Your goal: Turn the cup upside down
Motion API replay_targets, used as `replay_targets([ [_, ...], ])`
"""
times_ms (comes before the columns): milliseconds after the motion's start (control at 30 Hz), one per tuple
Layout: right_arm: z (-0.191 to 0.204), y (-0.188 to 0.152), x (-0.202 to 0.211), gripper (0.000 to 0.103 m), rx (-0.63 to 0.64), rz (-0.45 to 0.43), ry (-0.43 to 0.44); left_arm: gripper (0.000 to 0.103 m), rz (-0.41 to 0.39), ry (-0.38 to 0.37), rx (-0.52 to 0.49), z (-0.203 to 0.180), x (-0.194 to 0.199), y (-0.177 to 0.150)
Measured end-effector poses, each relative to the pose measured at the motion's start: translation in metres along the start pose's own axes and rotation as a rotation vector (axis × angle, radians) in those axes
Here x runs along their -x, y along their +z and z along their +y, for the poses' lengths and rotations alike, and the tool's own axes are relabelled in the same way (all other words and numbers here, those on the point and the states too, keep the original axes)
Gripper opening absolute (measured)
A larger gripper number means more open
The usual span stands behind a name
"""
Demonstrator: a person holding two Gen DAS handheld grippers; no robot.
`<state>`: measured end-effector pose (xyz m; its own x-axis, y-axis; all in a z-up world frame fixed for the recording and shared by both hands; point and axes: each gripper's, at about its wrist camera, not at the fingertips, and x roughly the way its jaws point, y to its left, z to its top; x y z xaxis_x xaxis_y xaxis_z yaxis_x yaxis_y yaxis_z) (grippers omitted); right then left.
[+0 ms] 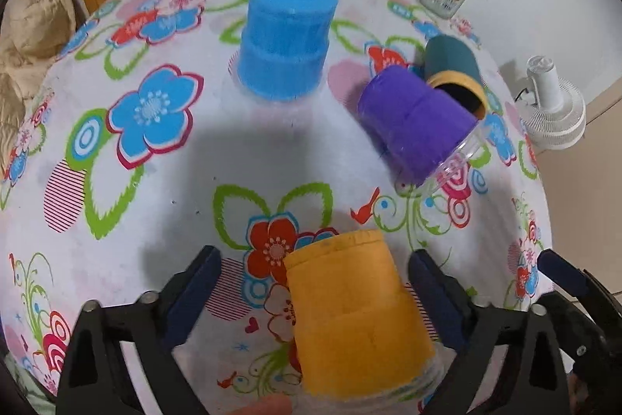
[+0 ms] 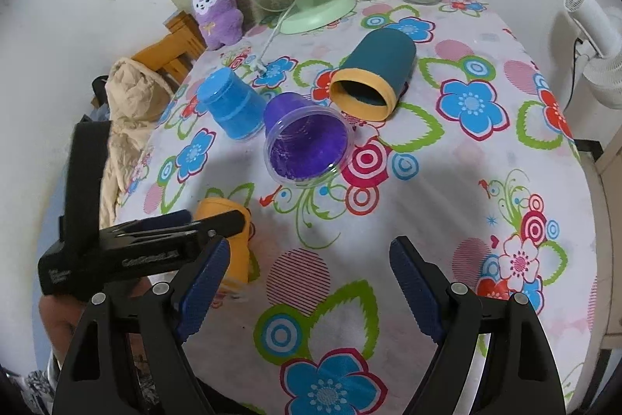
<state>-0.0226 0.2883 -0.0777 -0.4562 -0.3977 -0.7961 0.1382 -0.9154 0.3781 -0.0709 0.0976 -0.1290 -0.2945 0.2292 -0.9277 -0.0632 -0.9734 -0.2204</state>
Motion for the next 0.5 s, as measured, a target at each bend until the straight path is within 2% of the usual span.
replay_targets([
  [100,0.0016,-0.0002,-0.0024,0.086,0.006,-0.002,0.016,0.083,0.027,0.004,-0.011,-0.0025,-0.0058,-0.0005],
  [167,0.0024,-0.0002,-0.0045,0.086,0.009,0.002,0.021,0.067,0.050,0.011,-0.017,-0.0039,-0.0100,-0.0024],
  [233,0.0034,-0.0008,-0.0067,0.086,0.016,0.006,0.019,0.060,0.042,0.024,-0.019,-0.0041,-0.0088,-0.0026],
  [500,0.0063,-0.0030,-0.0095,0.086,0.023,0.016,0.017,0.056,0.036,0.014,-0.009,0.0030,-0.0031,0.0026],
])
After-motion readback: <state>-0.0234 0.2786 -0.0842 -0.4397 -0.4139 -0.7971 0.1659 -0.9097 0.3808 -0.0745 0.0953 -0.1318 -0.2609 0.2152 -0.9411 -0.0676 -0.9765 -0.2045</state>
